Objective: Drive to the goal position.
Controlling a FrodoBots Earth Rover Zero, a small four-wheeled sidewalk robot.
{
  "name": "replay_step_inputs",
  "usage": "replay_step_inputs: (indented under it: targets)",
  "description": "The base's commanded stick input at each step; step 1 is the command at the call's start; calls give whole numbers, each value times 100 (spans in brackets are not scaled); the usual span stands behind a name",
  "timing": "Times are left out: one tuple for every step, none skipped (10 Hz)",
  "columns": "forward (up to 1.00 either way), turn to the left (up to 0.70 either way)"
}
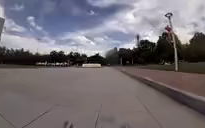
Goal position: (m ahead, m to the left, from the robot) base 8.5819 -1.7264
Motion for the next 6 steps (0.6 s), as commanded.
replay_step_inputs:
  targets:
    - [100,-22]
    - [100,-12]
    - [100,-3]
    - [100,0]
    - [100,0]
    - [100,0]
